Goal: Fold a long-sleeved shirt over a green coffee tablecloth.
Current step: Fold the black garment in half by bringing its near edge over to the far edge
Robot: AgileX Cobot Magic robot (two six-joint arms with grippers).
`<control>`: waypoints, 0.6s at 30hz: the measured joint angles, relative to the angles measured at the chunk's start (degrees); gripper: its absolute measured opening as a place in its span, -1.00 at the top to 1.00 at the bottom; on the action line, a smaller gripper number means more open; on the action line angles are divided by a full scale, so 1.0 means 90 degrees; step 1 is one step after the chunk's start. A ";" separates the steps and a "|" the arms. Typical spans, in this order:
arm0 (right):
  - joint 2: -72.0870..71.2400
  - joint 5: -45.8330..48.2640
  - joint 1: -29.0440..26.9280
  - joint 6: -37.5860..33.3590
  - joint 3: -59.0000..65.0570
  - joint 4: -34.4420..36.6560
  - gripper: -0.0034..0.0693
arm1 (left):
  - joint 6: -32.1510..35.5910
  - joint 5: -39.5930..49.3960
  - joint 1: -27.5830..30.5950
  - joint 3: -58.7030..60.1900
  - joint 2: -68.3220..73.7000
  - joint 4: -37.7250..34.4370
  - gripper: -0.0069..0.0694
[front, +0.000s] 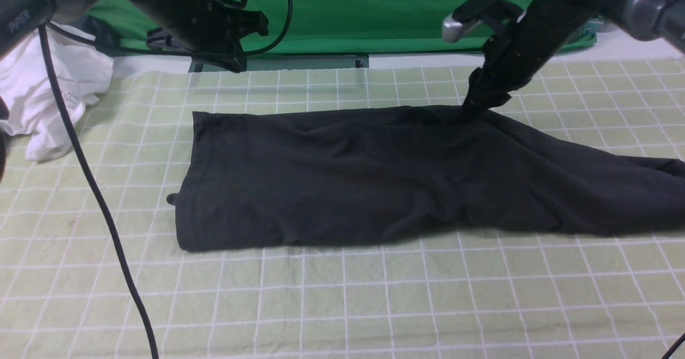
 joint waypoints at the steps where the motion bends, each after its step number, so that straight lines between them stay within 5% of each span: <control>1: 0.0016 -0.0047 0.0035 -0.0013 -0.0032 0.0000 0.21 | 0.0000 0.0000 0.0000 0.0000 0.0000 0.0000 0.79; 18: 0.0451 -0.0206 0.0166 0.0170 -0.0076 0.0037 0.20 | -0.0006 0.0000 0.0000 0.0000 0.0000 -0.0015 0.79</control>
